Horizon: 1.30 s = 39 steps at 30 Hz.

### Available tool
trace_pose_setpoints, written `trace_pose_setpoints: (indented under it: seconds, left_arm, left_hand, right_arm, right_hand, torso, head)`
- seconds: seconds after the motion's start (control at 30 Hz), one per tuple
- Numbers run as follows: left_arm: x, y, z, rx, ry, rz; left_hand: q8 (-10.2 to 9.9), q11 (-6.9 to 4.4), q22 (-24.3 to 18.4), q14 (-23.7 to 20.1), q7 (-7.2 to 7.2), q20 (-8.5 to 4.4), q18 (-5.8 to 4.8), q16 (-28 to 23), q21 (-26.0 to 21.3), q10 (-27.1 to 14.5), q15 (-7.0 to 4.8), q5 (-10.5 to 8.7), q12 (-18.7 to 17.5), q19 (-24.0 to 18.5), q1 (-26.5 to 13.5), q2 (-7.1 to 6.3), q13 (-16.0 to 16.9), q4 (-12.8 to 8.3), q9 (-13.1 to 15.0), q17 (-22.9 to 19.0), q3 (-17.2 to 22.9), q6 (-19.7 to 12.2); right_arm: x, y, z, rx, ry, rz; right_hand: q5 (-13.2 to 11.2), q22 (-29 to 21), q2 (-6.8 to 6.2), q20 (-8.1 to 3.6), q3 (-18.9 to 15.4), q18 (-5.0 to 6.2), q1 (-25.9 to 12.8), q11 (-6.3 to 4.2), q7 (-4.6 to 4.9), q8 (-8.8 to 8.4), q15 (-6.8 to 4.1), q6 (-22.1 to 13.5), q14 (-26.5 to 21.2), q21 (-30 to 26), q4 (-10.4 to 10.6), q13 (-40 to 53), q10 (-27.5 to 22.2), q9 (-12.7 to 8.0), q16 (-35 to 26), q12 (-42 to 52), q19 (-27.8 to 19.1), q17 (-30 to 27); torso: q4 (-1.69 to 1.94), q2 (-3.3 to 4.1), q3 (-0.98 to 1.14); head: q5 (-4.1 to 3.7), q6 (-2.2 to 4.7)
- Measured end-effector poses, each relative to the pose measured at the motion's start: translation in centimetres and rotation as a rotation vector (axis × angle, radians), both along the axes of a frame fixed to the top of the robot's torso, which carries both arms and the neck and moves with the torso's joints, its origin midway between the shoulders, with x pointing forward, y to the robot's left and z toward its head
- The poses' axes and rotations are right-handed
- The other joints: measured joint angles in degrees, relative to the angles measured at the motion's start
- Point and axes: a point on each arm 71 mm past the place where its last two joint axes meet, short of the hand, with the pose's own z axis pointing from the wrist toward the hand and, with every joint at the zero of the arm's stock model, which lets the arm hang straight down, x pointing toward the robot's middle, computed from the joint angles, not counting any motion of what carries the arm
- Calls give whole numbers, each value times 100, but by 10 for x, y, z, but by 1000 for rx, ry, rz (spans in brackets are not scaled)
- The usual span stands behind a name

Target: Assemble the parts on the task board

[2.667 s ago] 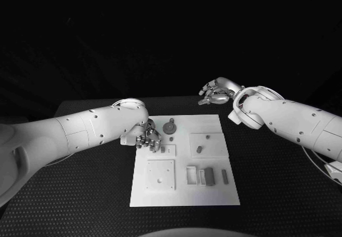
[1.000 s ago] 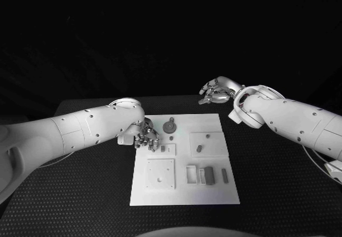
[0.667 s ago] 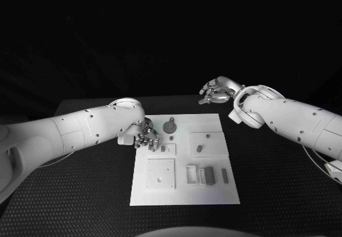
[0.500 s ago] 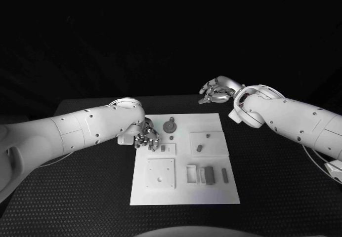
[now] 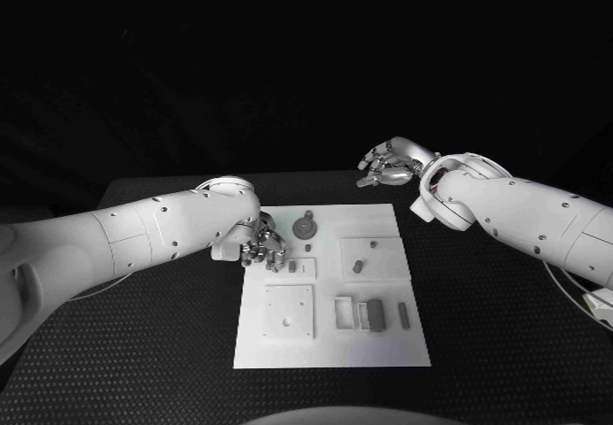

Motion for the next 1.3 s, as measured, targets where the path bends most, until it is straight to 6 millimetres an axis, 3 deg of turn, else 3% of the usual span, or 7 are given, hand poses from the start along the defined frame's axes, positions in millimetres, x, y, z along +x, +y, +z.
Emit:
trace_pose_setpoints:
  seconds: [0.33, 0.53, 0.6, 0.73, 1.2, 1.27, 1.3]
  left_arm:
    - [0, 0, 0, 1, -2, 1]
    - [0, 1, 0, 2, -1, 5]
    - [-2, 2, -5, 8, 6, 8]
    - [-2, 2, -5, 8, 7, 10]
    - [-2, 4, -6, 10, 1, 21]
    - [-2, 5, -6, 9, -1, 24]
    - [-2, 6, -6, 9, -2, 27]
  left_hand:
    - [-67, -8, -1, 2, 0, 1, 0, 0, -23, 12, 2, -43, 0, 1, 1, -1, -1, 31, 0, -11, -31, 25]
    - [-154, -19, -1, 9, -64, 1, 2, -22, -76, 39, 9, -57, -40, 0, -59, -66, -1, 157, -10, -21, -527, 134]
    - [-167, -27, -1, 9, -159, 1, 50, -45, -89, 46, 6, -132, -40, -2, -199, -75, -1, 188, 0, -22, -653, 466]
    - [-241, -9, -1, -11, -195, 8, 83, -44, -133, 26, -14, -442, -67, -10, -297, -157, -1, 259, -14, -22, -768, 502]
    - [-245, -42, -2, -11, -195, 8, 159, -44, -156, -7, -14, -538, -67, -11, -391, -287, -2, 331, -13, -21, -840, 502]
    - [-267, -43, -2, -11, -195, 8, 160, -44, -156, -8, -14, -592, -86, -11, -418, -314, -1, 357, -13, -23, -863, 502]
    - [-267, -42, -2, -13, -194, 8, 160, -46, -160, -9, -16, -745, -101, -11, -425, -360, -1, 391, -11, -28, -866, 501]
  right_arm:
    - [0, 0, 0, 0, 0, 0]
    - [0, 0, 0, 0, 1, 0]
    - [0, -1, 0, 0, 1, 0]
    - [0, -1, 0, -1, 1, 0]
    - [0, -1, 0, -1, 1, 0]
    - [0, -1, 0, -1, 1, 0]
    - [0, -1, 0, -1, 1, 0]
  right_hand:
    - [0, 5, 0, 0, 0, 3, 0, 0, -1, 0, 0, 1, 0, 0, 0, 1, 0, -5, 0, 0, 0, 7]
    - [0, 5, 0, 0, 0, 3, 0, 0, -2, 0, 0, 2, 0, 0, 0, -5, 0, -5, -22, 0, 0, 14]
    - [0, 5, 0, 0, 0, 3, 0, 0, -2, 0, 0, 2, 0, -20, 0, -5, 0, -5, -22, 0, 0, 19]
    - [0, 5, 0, 0, 0, 4, 0, 0, -2, 0, 0, 3, 1, -23, 0, -5, 0, -11, -22, 0, 0, 20]
    - [0, 10, 0, -1, 0, 5, 0, 0, 10, 0, -1, -10, 1, -23, 0, -4, 0, -10, -44, 0, 1, 32]
    - [0, 10, 0, 0, 0, 5, 0, 0, 10, 0, -1, -10, 1, -22, 0, -4, 0, -10, -44, 0, 1, 32]
    - [0, 10, 0, 0, 0, 5, 0, 0, 10, 0, -1, -10, 1, -22, 0, -6, 0, -10, -44, 0, 1, 36]
  torso:
    - [2, 1, -2]
    - [2, 2, 0]
    - [1, 2, 2]
    - [-1, 2, 3]
    - [1, 2, 0]
    - [1, 2, -2]
    - [1, 2, -3]
  head:
    - [-12, 0]
    - [-12, -4]
    - [-15, -4]
    - [-15, -4]
    - [-20, 4]
    - [-20, 7]
    - [-20, 7]
